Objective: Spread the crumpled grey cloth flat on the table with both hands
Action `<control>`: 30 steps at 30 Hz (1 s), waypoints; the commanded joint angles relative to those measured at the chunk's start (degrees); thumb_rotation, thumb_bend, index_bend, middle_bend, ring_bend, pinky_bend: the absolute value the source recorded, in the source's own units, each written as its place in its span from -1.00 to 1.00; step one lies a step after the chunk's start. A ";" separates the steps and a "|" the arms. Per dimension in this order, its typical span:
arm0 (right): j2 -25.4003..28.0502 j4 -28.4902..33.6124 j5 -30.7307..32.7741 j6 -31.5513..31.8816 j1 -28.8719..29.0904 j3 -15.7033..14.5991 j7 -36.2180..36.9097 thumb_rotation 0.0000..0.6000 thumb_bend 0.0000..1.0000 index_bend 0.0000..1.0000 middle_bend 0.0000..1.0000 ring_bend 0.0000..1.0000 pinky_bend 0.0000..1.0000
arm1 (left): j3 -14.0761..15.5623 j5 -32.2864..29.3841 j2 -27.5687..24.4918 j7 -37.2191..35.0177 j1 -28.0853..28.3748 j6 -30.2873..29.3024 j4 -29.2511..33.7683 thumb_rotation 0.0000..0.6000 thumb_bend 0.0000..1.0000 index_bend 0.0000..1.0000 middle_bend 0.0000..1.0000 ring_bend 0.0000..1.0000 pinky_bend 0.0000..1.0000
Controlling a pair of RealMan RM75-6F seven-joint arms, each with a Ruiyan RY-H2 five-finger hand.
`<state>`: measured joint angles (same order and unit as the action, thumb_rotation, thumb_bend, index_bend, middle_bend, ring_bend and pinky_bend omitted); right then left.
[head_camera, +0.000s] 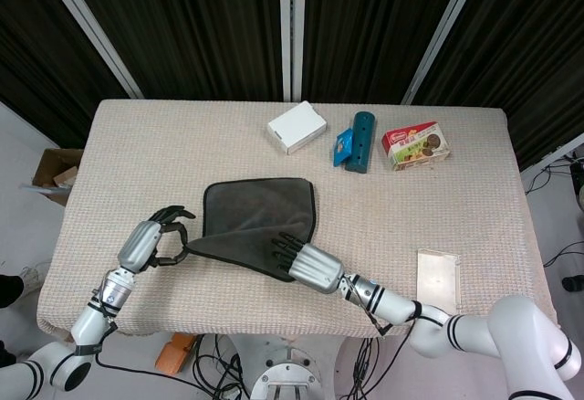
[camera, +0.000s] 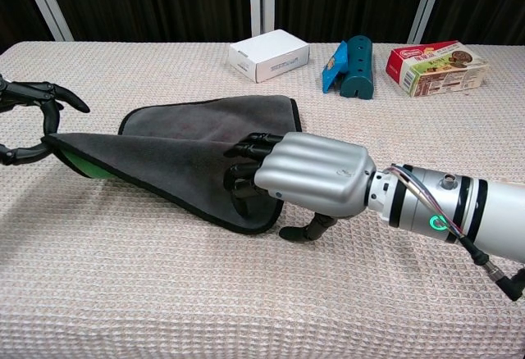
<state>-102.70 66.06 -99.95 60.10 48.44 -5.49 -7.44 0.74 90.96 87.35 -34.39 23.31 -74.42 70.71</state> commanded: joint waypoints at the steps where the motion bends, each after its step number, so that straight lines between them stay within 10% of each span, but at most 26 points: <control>1: -2.04 -2.52 -0.66 0.94 -0.39 0.31 0.98 1.00 -0.55 -0.06 -0.62 -1.00 -1.00 | 0.00 -0.06 0.01 -0.13 -0.04 0.06 -0.07 1.00 -0.14 0.27 -0.48 -0.71 -0.67; 8: -2.97 -3.67 -1.25 1.82 -0.80 0.28 3.01 1.00 -0.33 0.27 -0.52 -1.00 -1.00 | 0.19 -0.08 0.06 -0.65 -0.18 0.28 -0.43 1.00 -0.14 0.27 -0.48 -0.71 -0.67; 30: 8.03 10.10 -3.37 0.89 -2.83 -3.94 2.40 1.00 -0.29 0.32 -0.50 -0.98 -1.00 | 6.13 3.94 -3.00 5.75 -2.86 -0.25 2.64 1.00 -0.13 0.27 -0.49 -0.71 -0.67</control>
<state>-95.20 75.61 -103.15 61.33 45.67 -9.09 -5.02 6.36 94.62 84.91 -29.39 20.71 -74.85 72.51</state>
